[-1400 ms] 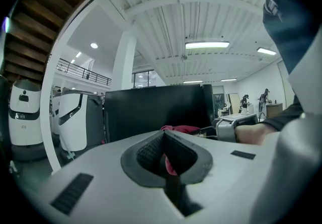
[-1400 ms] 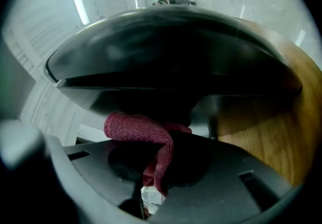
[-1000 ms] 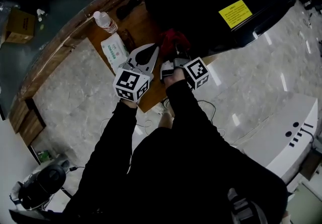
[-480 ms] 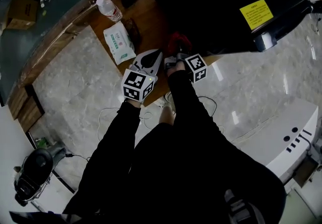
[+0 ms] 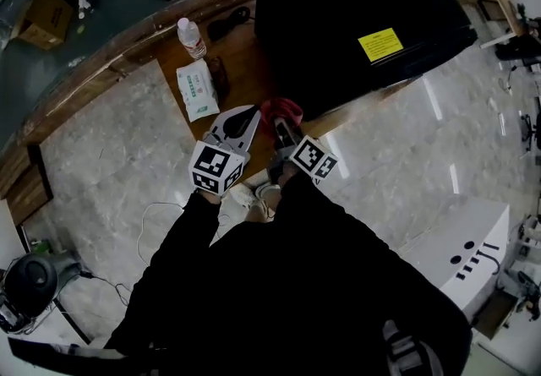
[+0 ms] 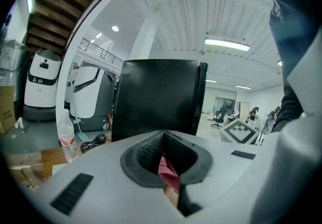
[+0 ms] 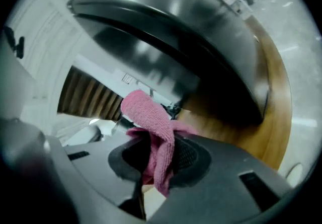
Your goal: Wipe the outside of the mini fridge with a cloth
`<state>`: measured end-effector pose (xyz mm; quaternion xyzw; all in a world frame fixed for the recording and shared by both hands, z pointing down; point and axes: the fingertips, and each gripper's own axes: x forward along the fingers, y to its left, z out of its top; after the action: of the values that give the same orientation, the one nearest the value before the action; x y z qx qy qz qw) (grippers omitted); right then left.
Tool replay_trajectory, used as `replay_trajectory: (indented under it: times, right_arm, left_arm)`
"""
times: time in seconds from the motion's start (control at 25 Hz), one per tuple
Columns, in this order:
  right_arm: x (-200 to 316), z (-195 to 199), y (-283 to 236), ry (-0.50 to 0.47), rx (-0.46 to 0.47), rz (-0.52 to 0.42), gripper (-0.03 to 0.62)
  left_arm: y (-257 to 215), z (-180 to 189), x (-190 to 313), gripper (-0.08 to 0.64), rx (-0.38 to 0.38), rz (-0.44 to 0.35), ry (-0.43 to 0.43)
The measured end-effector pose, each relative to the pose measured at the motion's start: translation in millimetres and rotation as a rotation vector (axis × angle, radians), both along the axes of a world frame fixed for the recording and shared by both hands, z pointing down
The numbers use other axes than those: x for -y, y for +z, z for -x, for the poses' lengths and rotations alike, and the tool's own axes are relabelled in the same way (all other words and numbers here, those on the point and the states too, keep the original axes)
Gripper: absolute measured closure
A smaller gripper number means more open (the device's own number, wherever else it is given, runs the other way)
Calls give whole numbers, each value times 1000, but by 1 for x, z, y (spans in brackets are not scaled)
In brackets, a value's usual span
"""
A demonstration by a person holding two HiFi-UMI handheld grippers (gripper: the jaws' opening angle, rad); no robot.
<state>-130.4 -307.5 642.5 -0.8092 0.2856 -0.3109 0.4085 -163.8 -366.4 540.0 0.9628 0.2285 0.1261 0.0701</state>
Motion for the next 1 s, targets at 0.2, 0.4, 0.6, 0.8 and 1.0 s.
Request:
replay_trajectory:
  times: [0.2,0.4,0.6,0.8,1.0]
  right_arm:
    - [-47,51,-103,-142,-231,82,508]
    - [-97,48,-176,-186,-518,225,508]
    - [-134,10,-225,-139,-659,281,508]
    - [-148,-33,-242,-201,-643,226,506]
    - [-154,-43,-245,-290,-634,188,505]
  left_arm:
    - [-65,39,-31,557,-93,-8,46]
    - [-119,51,-83,557,-173,5,95]
    - [-150,46,-128,557,-224,-4,103]
    - [-168,24,-167,557,-237,-25,71]
    - [-179,4,-189,557,-252,-60,28]
